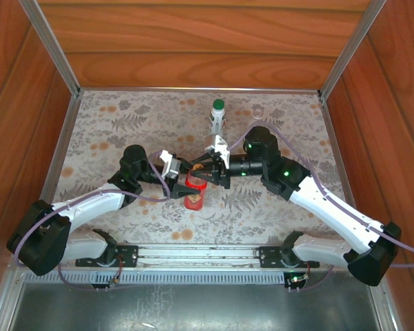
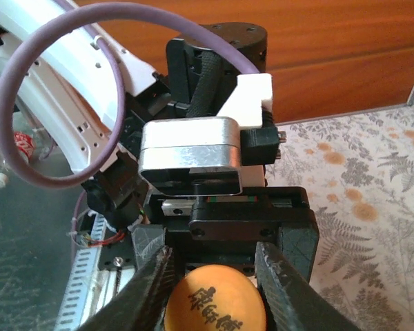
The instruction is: Screw on the bottle caps
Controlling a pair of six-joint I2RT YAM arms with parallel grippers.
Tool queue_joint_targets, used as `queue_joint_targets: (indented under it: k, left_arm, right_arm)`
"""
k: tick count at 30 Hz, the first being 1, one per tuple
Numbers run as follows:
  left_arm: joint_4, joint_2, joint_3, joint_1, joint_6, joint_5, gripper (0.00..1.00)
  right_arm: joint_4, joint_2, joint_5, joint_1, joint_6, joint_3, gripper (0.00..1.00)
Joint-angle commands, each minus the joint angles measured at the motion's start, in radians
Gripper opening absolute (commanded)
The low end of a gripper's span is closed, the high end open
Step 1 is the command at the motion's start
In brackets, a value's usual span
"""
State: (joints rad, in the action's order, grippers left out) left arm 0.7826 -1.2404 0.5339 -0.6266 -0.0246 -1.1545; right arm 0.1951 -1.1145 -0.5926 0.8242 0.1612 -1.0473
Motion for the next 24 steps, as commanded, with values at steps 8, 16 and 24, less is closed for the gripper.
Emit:
queue_joint_targets:
  k: [8,16,24]
  left_arm:
    - [0.032,-0.002,0.012,-0.005,-0.048,0.123,0.61]
    - [0.034,-0.051,0.036,-0.067,-0.137,0.647,0.61]
    - [0.034,-0.083,0.045,-0.129,-0.198,0.789,0.61]
  right_arm:
    - [-0.021,-0.012,0.265,-0.002,-0.073,-0.014,0.06]
    - [-0.002,-0.135,0.788,0.019,-0.355,-0.067,0.00]
    - [0.035,-0.255,0.968,0.039,-0.537,-0.138,0.01]
